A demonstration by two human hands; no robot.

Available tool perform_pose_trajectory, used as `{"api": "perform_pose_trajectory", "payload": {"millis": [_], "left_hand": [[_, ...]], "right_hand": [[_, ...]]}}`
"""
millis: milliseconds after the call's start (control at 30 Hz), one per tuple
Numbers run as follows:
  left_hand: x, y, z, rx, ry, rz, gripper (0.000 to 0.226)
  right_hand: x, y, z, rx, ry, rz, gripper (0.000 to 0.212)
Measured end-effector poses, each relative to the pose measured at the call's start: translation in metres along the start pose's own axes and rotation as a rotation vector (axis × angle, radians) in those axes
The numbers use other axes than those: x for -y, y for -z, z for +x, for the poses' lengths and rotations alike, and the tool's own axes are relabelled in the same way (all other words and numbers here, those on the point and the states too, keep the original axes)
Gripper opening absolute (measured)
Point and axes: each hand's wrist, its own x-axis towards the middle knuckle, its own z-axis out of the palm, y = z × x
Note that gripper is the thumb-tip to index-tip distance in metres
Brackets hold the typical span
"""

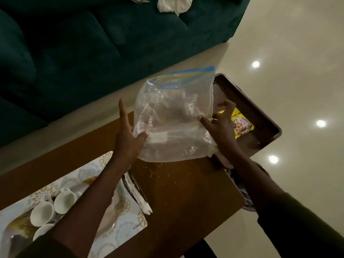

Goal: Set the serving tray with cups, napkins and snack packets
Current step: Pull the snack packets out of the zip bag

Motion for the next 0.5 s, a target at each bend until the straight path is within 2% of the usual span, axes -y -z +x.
{"api": "perform_pose_trajectory", "payload": {"millis": [67,100,133,200,233,300,333,433,500], "left_hand": [[-0.003,0.003,0.0,0.075,-0.049,-0.031,0.109],[-0.005,0.004,0.001,0.133,-0.07,-0.055,0.102],[-0.006,0.005,0.003,0.199,-0.077,-0.08,0.091],[-0.011,0.009,0.011,0.307,0.001,-0.201,0.062],[-0.013,0.011,0.016,0.346,0.07,-0.27,0.054],[-0.019,0.017,0.024,0.427,0.197,-0.28,0.058],[-0.021,0.019,0.027,0.472,0.229,-0.187,0.063],[-0.026,0.015,0.027,0.596,0.28,0.077,0.077],[-0.025,0.011,0.022,0.56,0.306,0.035,0.081]], "right_hand": [[-0.001,0.001,-0.002,-0.004,0.127,-0.057,0.028],[0.0,0.001,-0.002,0.033,0.192,-0.121,0.022],[0.0,0.002,-0.001,0.083,0.226,-0.174,0.026],[0.002,0.006,0.002,0.197,0.166,-0.14,0.037],[0.004,0.009,0.003,0.259,0.111,-0.039,0.037],[0.006,0.016,0.006,0.405,-0.025,0.19,0.026],[0.006,0.019,0.009,0.47,-0.089,0.204,0.036],[0.004,0.031,0.015,0.657,-0.226,0.125,0.095],[0.009,0.035,0.013,0.741,-0.238,0.033,0.106]]}}
